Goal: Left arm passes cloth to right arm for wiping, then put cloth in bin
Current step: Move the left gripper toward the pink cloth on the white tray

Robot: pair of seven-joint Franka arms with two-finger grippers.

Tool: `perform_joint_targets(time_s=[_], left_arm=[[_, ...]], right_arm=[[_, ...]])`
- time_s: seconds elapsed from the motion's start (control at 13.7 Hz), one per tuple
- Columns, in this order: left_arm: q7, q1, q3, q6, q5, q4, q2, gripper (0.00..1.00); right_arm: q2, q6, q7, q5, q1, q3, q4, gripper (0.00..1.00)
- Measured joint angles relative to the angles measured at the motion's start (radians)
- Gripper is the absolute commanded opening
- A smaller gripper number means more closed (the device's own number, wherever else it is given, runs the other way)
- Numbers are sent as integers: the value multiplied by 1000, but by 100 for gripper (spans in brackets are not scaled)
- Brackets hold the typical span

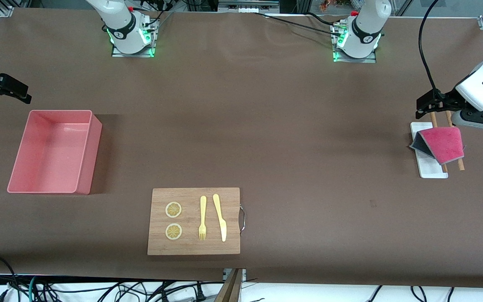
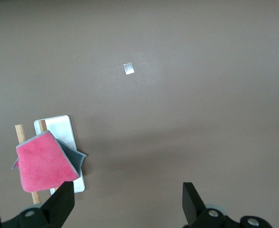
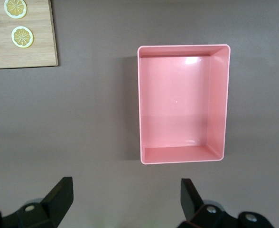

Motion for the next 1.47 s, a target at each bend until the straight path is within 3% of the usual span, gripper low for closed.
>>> perform_joint_targets(time_s=[1.47], left_arm=[[0,1,10,-54,0,1,9,100]], right_arm=[[12,3,0,0,0,0,0,100]])
